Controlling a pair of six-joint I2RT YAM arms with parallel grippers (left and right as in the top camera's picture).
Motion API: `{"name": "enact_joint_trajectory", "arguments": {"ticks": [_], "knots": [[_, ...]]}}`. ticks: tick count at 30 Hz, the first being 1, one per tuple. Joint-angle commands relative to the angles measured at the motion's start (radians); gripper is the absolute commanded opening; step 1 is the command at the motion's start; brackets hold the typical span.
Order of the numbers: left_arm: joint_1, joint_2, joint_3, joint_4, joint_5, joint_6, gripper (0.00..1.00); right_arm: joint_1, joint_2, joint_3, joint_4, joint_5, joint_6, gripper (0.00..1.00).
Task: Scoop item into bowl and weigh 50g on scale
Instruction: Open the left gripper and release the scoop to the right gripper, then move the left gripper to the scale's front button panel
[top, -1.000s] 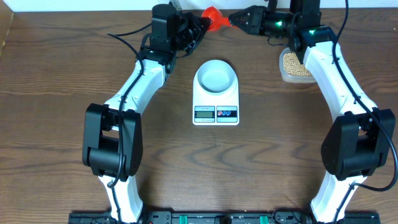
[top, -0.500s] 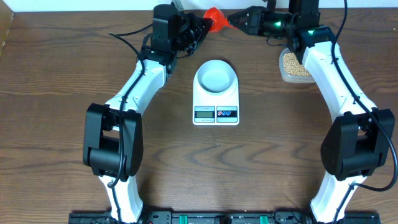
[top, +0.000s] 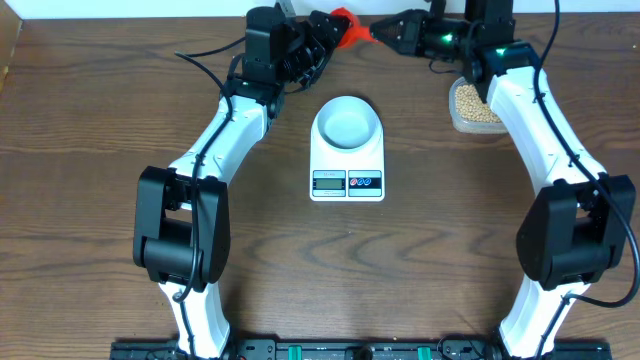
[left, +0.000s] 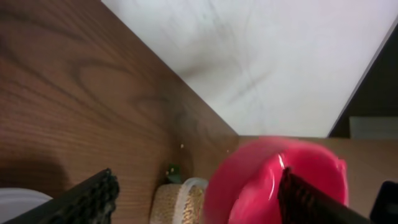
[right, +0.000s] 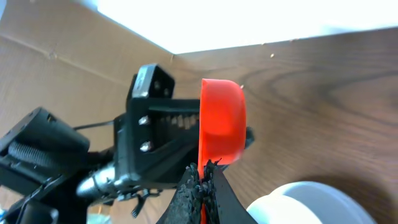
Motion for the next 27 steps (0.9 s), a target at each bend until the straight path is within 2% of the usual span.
{"name": "enact_joint_trajectory", "arguments": {"ticks": [1,8,10,18,22,27], "knots": [[0.009,-0.006,0.011,0.002,0.005,0.007,0.87,-0.060,0.000,0.017,0.020,0.048,0.017,0.01],[0.047,-0.006,0.011,0.002,0.004,0.016,0.94,-0.174,-0.001,0.017,0.040,0.064,0.026,0.01],[0.059,-0.006,0.011,0.003,0.004,0.131,1.00,-0.193,-0.001,0.018,0.040,0.064,0.027,0.02],[0.064,-0.079,0.047,-0.012,-0.176,0.494,0.98,-0.201,-0.001,0.041,0.002,0.072,0.006,0.02],[0.061,-0.138,0.129,-0.231,-0.256,0.678,0.98,-0.203,-0.001,0.103,-0.140,0.166,-0.092,0.02],[0.031,-0.187,0.154,-0.487,-0.254,0.766,0.98,-0.203,-0.001,0.188,-0.278,0.322,-0.198,0.01]]}}
